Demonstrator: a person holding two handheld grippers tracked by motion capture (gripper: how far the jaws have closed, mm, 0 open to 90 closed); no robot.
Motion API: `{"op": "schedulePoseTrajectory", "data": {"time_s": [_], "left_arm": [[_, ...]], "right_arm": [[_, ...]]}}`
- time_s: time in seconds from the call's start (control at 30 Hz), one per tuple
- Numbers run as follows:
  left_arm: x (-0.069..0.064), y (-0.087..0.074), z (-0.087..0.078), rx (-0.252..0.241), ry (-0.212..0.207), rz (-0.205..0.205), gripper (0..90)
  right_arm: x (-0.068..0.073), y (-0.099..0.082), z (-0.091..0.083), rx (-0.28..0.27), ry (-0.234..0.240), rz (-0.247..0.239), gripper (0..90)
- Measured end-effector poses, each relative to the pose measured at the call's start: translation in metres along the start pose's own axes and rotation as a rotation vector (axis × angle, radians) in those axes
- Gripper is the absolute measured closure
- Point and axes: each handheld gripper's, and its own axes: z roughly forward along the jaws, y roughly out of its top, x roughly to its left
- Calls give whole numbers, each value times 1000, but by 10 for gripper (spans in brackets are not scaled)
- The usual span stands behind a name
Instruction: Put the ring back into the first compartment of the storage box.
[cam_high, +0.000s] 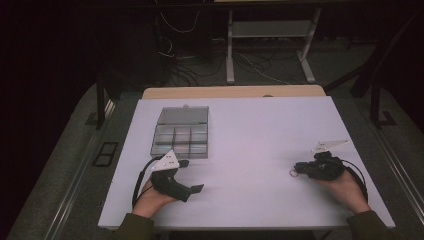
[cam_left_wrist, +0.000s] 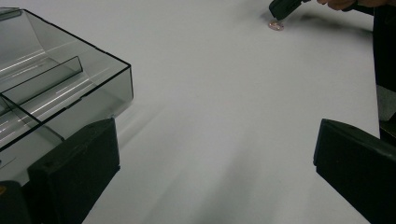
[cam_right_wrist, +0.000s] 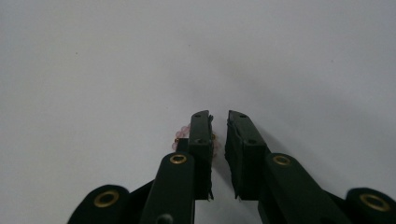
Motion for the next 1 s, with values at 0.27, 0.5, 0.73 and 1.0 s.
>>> {"op": "schedulePoseTrajectory", "data": {"time_s": [0.27,0.5,0.73,1.0], "left_arm": [[0,0,0,2,-1,4,0],[0,0,0,2,-2,4,0],[-1,0,0,1,-3,3,0],[-1,0,0,0,-4,4,0]], "right_arm": [[1,-1,4,29,1,4,827],[1,-2,5,35,-10,4,852],[2,-2,5,34,-10,-4,859],[0,-2,-1,4,-4,2,859]]}}
